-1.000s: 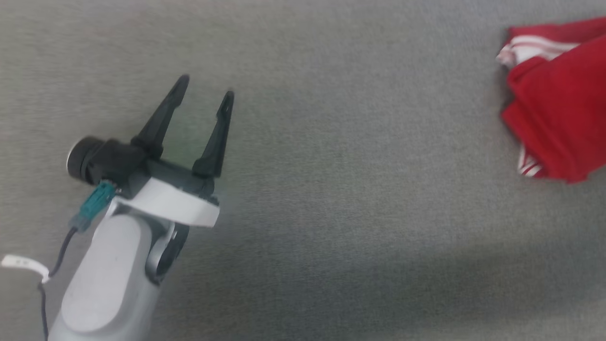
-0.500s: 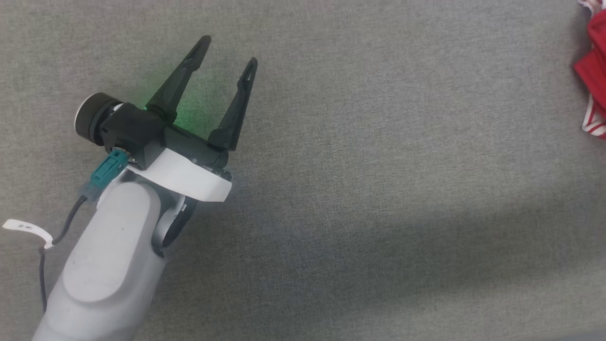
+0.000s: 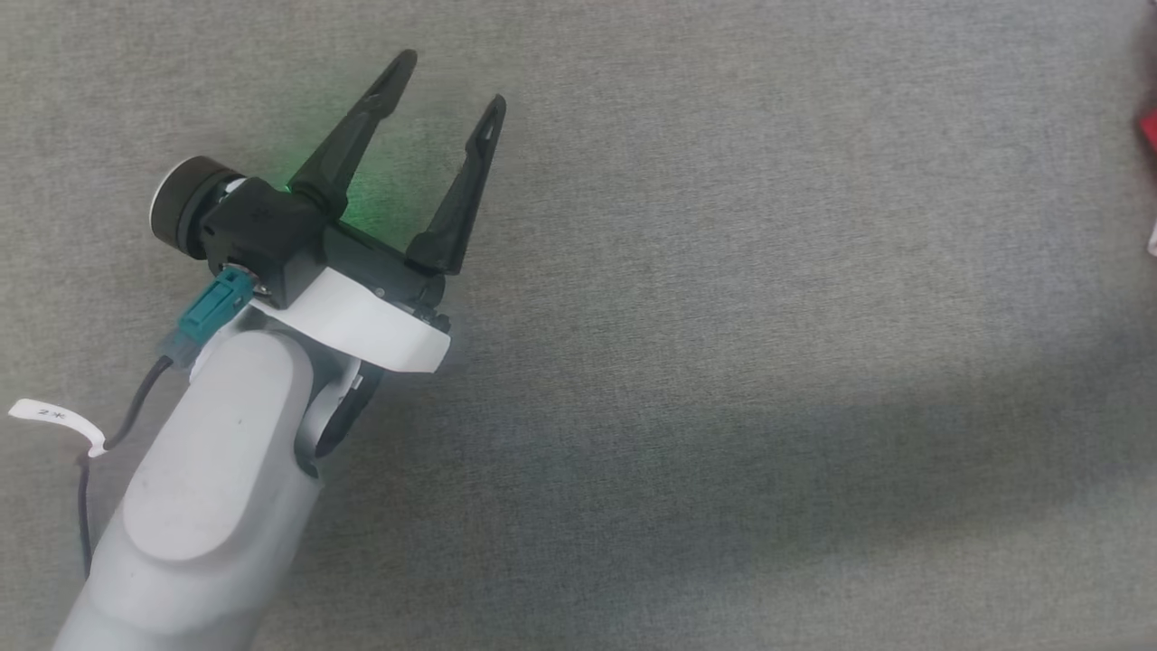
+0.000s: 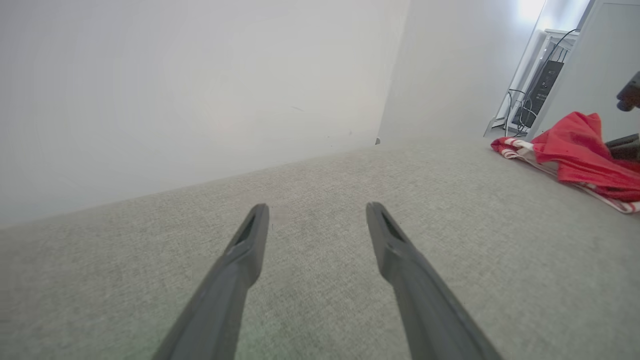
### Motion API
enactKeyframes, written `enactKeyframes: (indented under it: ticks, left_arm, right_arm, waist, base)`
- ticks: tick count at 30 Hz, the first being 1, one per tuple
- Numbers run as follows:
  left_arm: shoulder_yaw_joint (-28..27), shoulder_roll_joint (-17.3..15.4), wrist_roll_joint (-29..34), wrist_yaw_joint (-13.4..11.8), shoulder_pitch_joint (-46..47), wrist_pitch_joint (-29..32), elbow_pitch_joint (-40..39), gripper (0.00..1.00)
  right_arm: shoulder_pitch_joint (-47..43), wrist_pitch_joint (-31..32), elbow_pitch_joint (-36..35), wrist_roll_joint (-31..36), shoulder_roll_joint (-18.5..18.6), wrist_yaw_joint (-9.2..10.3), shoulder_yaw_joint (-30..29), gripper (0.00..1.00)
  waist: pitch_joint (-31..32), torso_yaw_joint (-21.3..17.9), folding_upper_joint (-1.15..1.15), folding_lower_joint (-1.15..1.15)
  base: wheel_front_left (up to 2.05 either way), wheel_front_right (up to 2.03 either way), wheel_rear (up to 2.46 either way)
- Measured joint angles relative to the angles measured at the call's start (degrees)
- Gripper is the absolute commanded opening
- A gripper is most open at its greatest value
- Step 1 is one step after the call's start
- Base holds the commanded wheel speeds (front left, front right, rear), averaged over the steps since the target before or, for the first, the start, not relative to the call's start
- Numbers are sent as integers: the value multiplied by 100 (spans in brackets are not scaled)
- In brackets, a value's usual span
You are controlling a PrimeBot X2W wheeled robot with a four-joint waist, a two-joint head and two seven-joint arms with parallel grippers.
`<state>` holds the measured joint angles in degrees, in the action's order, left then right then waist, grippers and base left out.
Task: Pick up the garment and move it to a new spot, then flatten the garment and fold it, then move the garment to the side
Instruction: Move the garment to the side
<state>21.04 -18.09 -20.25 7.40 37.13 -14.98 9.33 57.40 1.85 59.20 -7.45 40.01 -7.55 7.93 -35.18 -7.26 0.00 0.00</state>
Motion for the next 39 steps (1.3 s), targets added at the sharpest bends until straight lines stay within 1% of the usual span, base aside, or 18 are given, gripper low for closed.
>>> enactKeyframes:
  ticks: [2, 3, 5, 7, 8, 9, 10, 16, 19, 29, 34, 39]
  left_arm:
    - [-4, -2, -3, 0, 13, 0, 3, 100]
    - [-10, -3, -18, 0, 13, 0, 5, 100]
    - [-26, -8, -21, 0, 13, 0, 8, 100]
    - [-79, -19, -26, 0, 12, 0, 8, 100]
    - [-93, -29, -27, 1, 6, 0, 8, 100]
    - [-114, -31, -27, 1, -8, 0, 7, 100]
    - [-138, -30, -26, 1, -36, 0, 3, 100]
    - [-272, -10, -33, 1, -234, 0, 1, 100]
    - [-364, 29, -31, 1, -369, 0, -1, 100]
    - [-735, 153, 4, 1, -964, 0, 76, 100]
    - [-937, 229, 27, 1, -1337, 0, 118, 100]
    - [-1207, 278, 78, 1, -1756, 0, 141, 100]
  right_arm:
    - [73, -16, 114, 57, -11, 0, -47, 0]
    - [109, -36, 172, 100, -12, 0, -69, 2]
    - [142, -54, 220, 124, -14, 0, -97, 27]
    - [220, -85, 316, 235, -11, 0, -152, 49]
    - [257, -91, 367, 268, -15, 0, -168, 86]
    - [277, -141, 392, 302, -24, 0, -177, 96]
    - [298, -160, 421, 321, -37, 0, -193, 100]
    - [408, -391, 557, 479, -64, 0, -323, 100]
    - [426, -526, 599, 530, -142, 0, -383, 100]
    - [319, -1170, 682, 567, -639, 0, -495, 100]
    - [51, -1407, 728, 525, -956, 0, -422, 100]
    - [-289, -1585, 603, 393, -1255, 0, -272, 100]
  waist:
    - [1, 28, 0, 0]
    - [6, 37, 0, 0]
    - [15, 43, 0, 0]
    - [36, 46, 0, 0]
    - [53, 46, 0, 0]
    - [75, 45, 0, 0]
    - [102, 45, 0, 0]
    - [326, 67, 0, 0]
    - [472, 96, 0, 0]
    - [1127, 259, 0, 0]
    - [1523, 390, 0, 0]
    - [1932, 544, 0, 0]
  base:
    - [0, 0, 0]
    - [0, 0, 0]
    - [0, 0, 0]
    - [0, 0, 0]
    - [0, 0, 0]
    - [0, 0, 0]
    - [0, 0, 0]
    - [0, 0, 0]
    - [0, 0, 0]
    - [0, 0, 0]
    - [0, 0, 0]
    - [0, 0, 0]
